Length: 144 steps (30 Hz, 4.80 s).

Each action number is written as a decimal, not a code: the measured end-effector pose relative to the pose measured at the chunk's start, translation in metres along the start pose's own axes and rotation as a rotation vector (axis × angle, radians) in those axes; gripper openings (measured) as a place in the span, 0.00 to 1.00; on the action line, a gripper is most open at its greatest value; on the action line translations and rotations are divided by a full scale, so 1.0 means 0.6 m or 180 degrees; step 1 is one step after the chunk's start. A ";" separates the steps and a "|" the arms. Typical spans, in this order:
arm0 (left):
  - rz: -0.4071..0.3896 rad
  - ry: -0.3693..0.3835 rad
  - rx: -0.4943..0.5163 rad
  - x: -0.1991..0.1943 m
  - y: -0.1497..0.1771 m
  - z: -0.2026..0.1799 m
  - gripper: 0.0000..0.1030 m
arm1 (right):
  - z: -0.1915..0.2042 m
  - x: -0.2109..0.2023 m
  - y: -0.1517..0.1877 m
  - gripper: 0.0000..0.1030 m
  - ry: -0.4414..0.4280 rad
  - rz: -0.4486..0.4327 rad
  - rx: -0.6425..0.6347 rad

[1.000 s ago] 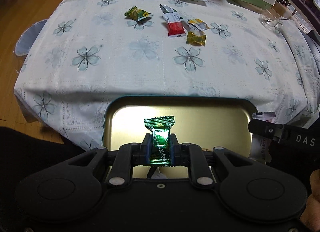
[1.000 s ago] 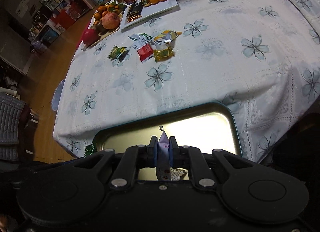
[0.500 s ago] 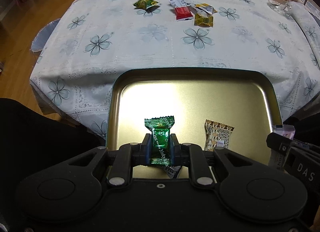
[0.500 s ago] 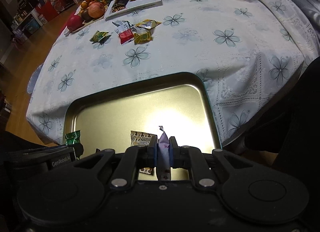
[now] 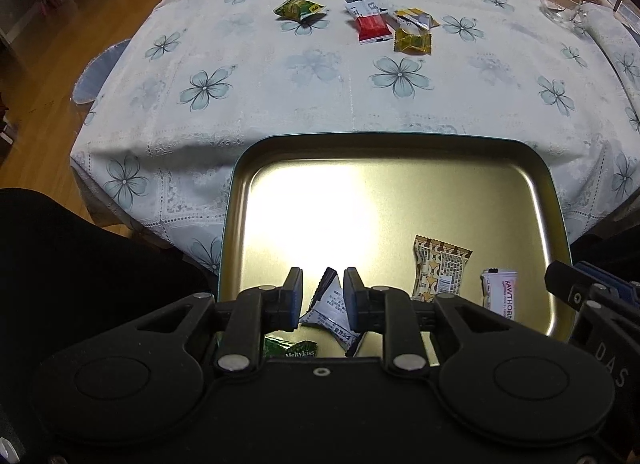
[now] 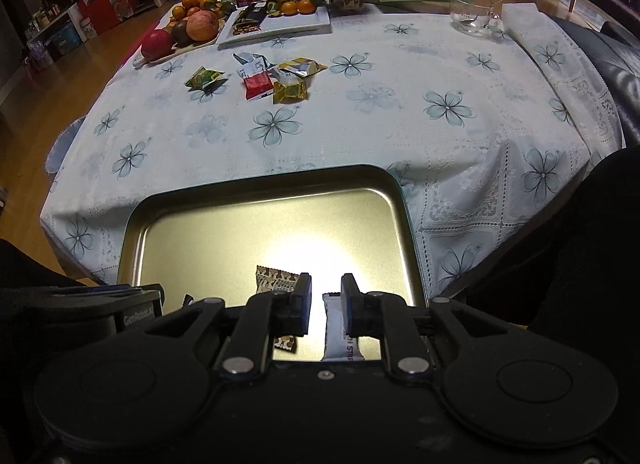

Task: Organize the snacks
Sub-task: 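Carry both snacks to the gold tray and release them, then lift both open tools away from the tray, then grasp the green pea packet with the left gripper while the right grasps the yellow PASTRY packet, then carry both packets over the gold tray and open both grippers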

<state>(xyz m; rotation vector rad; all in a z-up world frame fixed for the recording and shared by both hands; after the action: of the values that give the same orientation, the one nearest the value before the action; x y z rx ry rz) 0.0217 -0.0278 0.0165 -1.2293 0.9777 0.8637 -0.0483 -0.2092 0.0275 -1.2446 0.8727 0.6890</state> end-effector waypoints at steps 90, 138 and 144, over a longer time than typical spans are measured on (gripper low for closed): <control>0.0682 0.0079 -0.0890 0.365 -0.543 0.099 0.43 | -0.010 0.467 -0.544 0.71 -0.0132 0.0676 0.1348; 0.0988 0.0131 -0.0351 0.297 -0.445 0.087 0.38 | -0.033 0.454 -0.501 0.39 0.0157 0.1116 0.0630; 0.0606 0.0006 -0.0290 0.233 -0.402 0.075 0.38 | -0.037 0.392 -0.493 0.39 0.0169 0.0732 0.0508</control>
<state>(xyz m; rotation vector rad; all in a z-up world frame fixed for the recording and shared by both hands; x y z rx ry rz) 0.3002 -0.0160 -0.0275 -1.2277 1.0794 1.0663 0.3163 -0.2949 -0.0273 -1.0332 1.1050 0.7555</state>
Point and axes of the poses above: each gripper's, at about its wrist camera, not at the fingertips, and x roughly the way its jaws point, z to its left, y to its underside, the point moved 1 cm from there along x, roughly the way its jaws point
